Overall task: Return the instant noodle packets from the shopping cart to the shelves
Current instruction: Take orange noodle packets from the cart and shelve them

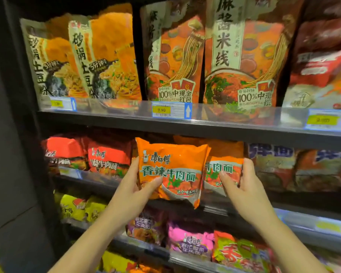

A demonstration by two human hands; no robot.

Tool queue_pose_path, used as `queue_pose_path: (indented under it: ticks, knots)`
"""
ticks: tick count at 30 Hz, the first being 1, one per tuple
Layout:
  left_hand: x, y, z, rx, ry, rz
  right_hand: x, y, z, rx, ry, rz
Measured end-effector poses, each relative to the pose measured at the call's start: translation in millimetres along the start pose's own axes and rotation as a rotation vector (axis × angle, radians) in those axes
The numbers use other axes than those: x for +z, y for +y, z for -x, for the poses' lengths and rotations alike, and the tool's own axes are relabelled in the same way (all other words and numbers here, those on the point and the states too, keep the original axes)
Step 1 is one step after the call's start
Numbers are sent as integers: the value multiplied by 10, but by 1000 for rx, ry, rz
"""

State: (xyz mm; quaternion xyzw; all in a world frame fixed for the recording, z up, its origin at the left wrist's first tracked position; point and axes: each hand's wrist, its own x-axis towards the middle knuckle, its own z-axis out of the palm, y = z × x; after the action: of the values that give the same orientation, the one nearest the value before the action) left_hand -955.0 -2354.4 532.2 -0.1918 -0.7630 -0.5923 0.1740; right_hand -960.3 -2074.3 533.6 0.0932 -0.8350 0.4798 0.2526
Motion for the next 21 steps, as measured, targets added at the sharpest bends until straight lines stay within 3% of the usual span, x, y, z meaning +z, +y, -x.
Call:
queue_pose_path:
  ticks: [13,21]
  knots:
    - [-53,-114,-35,-80,-95,180,-214,-19,-164,215,-287,178]
    - [-58,-112,-169,-100,-38,145,-92,78,-339,243,-249,167]
